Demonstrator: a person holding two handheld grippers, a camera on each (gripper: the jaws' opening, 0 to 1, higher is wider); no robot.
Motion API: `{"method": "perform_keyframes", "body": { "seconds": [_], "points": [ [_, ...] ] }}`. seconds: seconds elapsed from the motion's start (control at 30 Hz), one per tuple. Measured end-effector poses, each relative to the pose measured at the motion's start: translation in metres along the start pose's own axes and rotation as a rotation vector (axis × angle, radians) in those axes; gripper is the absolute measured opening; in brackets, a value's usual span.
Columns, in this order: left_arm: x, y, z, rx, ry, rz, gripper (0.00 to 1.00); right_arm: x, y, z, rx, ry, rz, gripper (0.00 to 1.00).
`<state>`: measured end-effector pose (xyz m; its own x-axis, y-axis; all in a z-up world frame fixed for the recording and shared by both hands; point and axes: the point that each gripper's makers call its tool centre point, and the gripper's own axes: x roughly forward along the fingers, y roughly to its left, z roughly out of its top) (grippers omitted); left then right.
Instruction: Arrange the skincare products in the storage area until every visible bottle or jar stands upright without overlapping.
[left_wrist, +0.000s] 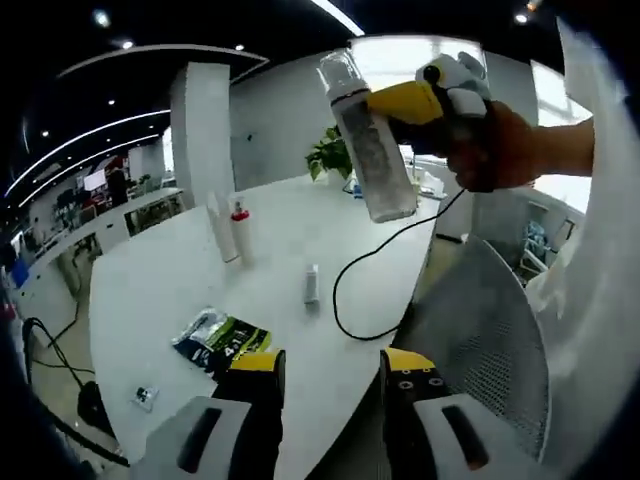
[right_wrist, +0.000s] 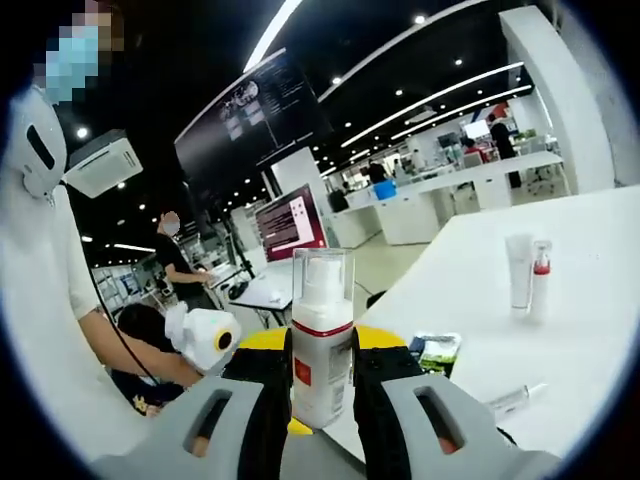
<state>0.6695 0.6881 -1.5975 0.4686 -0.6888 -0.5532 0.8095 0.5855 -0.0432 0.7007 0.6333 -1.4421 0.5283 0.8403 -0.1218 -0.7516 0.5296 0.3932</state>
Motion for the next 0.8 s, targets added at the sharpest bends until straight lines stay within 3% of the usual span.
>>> {"method": "perform_keyframes", "body": {
  "seconds": [0.1, 0.13, 0.17, 0.2, 0.23, 0.27, 0.37, 0.5, 0.53, 0.7, 0.8],
  "points": [
    [0.014, 0.001, -0.017, -0.168, -0.011, 0.014, 0.38, 0.010, 0.001, -0.002, -0.011, 0.008, 0.042, 0.20],
    [0.016, 0.005, -0.031, -0.183, 0.064, 0.057, 0.38, 0.014, 0.002, -0.004, -0.015, 0.011, 0.054, 0.20],
    [0.016, 0.010, -0.042, -0.062, 0.154, 0.089, 0.37, 0.019, -0.001, -0.009, -0.013, 0.018, 0.069, 0.20],
    [0.018, 0.013, -0.034, 0.008, 0.127, 0.120, 0.37, 0.023, -0.003, -0.012, -0.014, 0.029, 0.069, 0.20],
    [0.020, 0.012, -0.027, -0.003, 0.067, 0.126, 0.37, 0.026, -0.010, -0.018, -0.013, 0.049, 0.061, 0.20],
    [0.021, 0.012, -0.027, -0.027, 0.056, 0.124, 0.37, 0.028, -0.015, -0.021, -0.007, 0.058, 0.058, 0.20],
    [0.020, 0.016, -0.042, -0.026, 0.134, 0.148, 0.37, 0.027, -0.027, -0.019, 0.012, 0.046, 0.032, 0.20],
    [0.029, 0.019, -0.055, -0.022, 0.194, 0.171, 0.37, 0.020, -0.032, -0.016, 0.004, 0.029, 0.030, 0.20],
    [0.029, 0.020, -0.063, -0.022, 0.237, 0.185, 0.37, 0.017, -0.036, -0.018, 0.010, 0.039, 0.023, 0.20],
    [0.028, 0.023, -0.076, -0.005, 0.297, 0.206, 0.37, 0.008, -0.052, -0.022, 0.010, 0.022, 0.027, 0.20],
    [0.027, 0.023, -0.080, 0.051, 0.328, 0.213, 0.37, 0.007, -0.064, -0.027, 0.016, 0.005, 0.026, 0.20]
  ]
}}
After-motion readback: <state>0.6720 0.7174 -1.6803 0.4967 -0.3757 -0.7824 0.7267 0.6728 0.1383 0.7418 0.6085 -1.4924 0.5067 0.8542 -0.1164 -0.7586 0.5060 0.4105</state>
